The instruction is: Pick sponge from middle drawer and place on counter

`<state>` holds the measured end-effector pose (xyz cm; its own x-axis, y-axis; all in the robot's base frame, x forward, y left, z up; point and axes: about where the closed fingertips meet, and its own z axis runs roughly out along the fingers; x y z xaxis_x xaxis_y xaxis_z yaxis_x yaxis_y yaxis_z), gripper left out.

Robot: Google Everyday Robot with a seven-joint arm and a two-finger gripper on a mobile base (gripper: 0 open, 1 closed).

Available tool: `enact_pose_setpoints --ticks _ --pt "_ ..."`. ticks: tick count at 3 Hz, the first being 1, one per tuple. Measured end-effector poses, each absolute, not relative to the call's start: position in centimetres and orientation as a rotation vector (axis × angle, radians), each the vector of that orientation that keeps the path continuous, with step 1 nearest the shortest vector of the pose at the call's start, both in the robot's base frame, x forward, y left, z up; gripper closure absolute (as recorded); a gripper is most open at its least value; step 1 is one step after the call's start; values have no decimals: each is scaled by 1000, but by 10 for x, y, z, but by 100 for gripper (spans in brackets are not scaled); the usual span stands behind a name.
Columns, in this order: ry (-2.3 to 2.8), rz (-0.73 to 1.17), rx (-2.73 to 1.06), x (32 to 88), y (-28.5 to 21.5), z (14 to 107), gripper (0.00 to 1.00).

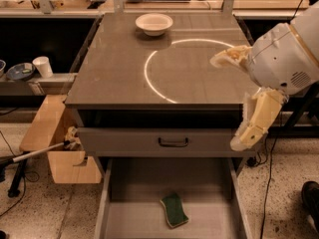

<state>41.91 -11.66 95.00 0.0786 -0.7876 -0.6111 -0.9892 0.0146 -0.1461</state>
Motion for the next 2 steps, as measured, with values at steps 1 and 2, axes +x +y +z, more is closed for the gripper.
enact_pose_setpoints --ticks 1,2 --pt "1778 507 -1779 401 -123 934 0" --pt "1811 545 -1737 383 -127 913 0"
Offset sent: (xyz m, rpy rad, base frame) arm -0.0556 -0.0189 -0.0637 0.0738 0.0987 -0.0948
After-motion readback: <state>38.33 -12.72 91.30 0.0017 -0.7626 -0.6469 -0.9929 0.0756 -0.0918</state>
